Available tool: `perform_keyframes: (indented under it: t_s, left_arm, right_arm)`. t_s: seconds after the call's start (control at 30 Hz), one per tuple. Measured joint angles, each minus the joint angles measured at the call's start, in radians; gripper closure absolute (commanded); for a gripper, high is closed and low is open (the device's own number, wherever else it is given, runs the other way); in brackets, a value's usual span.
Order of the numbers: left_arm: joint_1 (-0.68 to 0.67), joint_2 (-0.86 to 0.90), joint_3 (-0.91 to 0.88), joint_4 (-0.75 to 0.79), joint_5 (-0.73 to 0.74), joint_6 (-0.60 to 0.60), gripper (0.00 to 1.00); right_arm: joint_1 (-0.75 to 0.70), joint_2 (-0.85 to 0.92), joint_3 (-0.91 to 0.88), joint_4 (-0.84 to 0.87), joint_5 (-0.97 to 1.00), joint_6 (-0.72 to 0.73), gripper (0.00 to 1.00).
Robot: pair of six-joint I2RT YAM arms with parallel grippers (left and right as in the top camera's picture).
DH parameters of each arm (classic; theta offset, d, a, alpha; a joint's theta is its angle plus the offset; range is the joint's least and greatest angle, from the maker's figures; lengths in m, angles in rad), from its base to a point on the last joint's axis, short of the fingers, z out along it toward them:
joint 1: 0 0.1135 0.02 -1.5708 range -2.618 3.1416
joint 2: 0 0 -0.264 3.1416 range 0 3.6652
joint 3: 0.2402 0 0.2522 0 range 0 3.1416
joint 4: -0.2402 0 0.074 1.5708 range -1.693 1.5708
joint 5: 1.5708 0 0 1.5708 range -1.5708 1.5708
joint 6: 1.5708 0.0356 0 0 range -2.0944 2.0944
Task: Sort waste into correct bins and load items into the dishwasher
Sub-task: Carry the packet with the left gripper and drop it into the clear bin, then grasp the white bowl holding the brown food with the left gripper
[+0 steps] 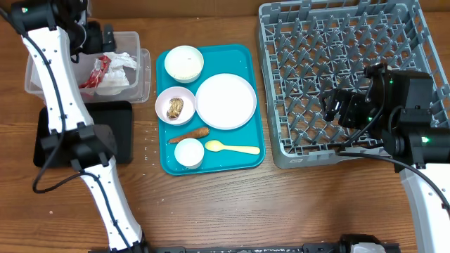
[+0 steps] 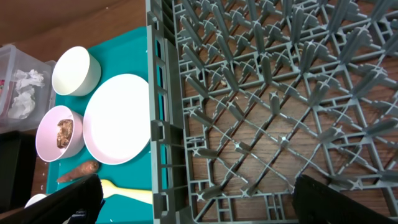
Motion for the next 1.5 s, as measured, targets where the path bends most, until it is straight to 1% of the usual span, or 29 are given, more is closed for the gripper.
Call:
perform_keyframes:
  t_s: [0.07, 0.17, 0.23, 0.27, 0.33, 0.4, 0.47, 0.57, 0.67, 0.73, 0.8, 0.87, 1.0, 1.03, 1.13, 1.3, 1.4, 1.43, 1.5]
  left_arm:
    - [-0.046, -0.016, 0.052, -0.049, 0.027, 0.023, 0.0]
    - [-0.153, -0.034, 0.066, -0.062, 0.051, 0.062, 0.0]
    - [-0.22, -0.034, 0.046, -0.063, 0.061, 0.08, 0.0]
    - [-0.277, -0.034, 0.018, -0.071, 0.069, 0.092, 0.0]
    - [-0.33, -0.033, -0.005, -0.082, 0.075, 0.09, 0.0]
    - [-0.382, -0.033, -0.032, -0.083, 0.071, 0.051, 0.0]
    - [-0.429, -0.033, -0.073, -0.085, 0.041, -0.02, 0.0]
    - [-0.49, -0.034, -0.232, -0.084, -0.005, -0.147, 0.0]
    - [-0.528, -0.024, -0.388, -0.084, -0.04, -0.245, 0.06]
    - [-0.539, -0.024, -0.454, -0.085, -0.078, -0.302, 0.12]
    - [-0.539, -0.024, -0.487, -0.067, -0.112, -0.348, 0.28]
    - [-0.539, -0.024, -0.502, -0.025, -0.13, -0.374, 0.37]
    - [-0.539, -0.024, -0.549, 0.042, -0.148, -0.402, 0.64]
    - [-0.539, -0.024, -0.562, 0.053, -0.148, -0.401, 0.69]
    - [-0.54, -0.024, -0.615, 0.111, -0.151, -0.409, 0.77]
    - [-0.539, -0.024, -0.658, 0.138, -0.152, -0.412, 0.81]
    - [-0.539, -0.024, -0.664, 0.158, -0.167, -0.415, 0.94]
    - [-0.539, -0.024, -0.669, 0.171, -0.174, -0.419, 0.96]
    - [-0.539, -0.024, -0.68, 0.18, -0.18, -0.421, 0.96]
  right_arm:
    - [0.0, 0.0, 0.0, 0.0, 0.0, 0.001, 0.0]
    - [0.0, 0.0, 0.0, 0.0, 0.0, 0.0, 0.0]
    - [0.0, 0.0, 0.0, 0.0, 0.0, 0.0, 0.0]
    - [0.0, 0.0, 0.0, 0.0, 0.0, 0.0, 0.0]
    - [0.0, 0.0, 0.0, 0.0, 0.0, 0.0, 0.0]
    - [0.0, 0.0, 0.0, 0.0, 0.0, 0.0, 0.0]
    - [0.0, 0.0, 0.0, -0.006, 0.0, 0.0, 0.0]
    - [0.0, 0.0, 0.0, -0.019, 0.0, 0.0, 0.0]
    - [0.0, 0.0, 0.0, -0.027, 0.0, 0.0, 0.0]
    - [0.0, 0.0, 0.0, -0.03, 0.0, 0.001, 0.0]
    - [0.0, 0.001, 0.0, -0.031, 0.0, 0.0, 0.0]
    - [0.0, 0.005, 0.0, -0.031, 0.0, 0.001, 0.0]
    - [0.0, 0.032, 0.0, -0.03, 0.0, 0.0, 0.0]
    - [0.0, 0.041, 0.0, -0.03, 0.0, 0.0, 0.0]
    - [0.0, 0.064, 0.0, -0.031, 0.0, 0.001, 0.0]
    - [0.0, 0.087, 0.0, -0.032, 0.0, 0.0, 0.0]
    - [0.0, 0.087, 0.0, -0.032, 0.0, 0.0, 0.0]
    - [0.0, 0.087, 0.0, -0.033, 0.0, 0.001, 0.0]
    - [0.0, 0.087, 0.0, -0.033, 0.0, 0.0, 0.0]
